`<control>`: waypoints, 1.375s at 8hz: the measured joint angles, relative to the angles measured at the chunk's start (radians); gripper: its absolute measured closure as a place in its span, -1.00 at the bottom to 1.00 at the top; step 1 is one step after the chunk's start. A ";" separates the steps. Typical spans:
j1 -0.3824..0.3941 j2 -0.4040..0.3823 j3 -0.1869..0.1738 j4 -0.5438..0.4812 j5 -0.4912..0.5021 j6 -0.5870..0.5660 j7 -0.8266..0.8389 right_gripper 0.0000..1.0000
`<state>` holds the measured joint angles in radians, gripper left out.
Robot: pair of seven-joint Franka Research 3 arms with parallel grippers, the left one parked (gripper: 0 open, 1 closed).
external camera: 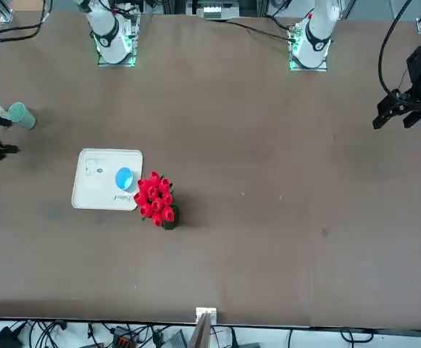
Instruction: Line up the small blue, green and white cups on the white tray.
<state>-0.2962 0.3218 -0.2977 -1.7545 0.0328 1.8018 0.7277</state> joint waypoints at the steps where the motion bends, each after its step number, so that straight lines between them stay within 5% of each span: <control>1: -0.065 0.010 0.000 -0.029 0.000 0.064 -0.010 -1.00; 5: -0.123 0.010 0.001 -0.240 0.000 0.324 -0.026 -1.00; 11: -0.210 -0.029 0.001 -0.413 0.000 0.543 -0.109 -0.96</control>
<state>-0.5062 0.2929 -0.2963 -2.1674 0.0329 2.3450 0.6191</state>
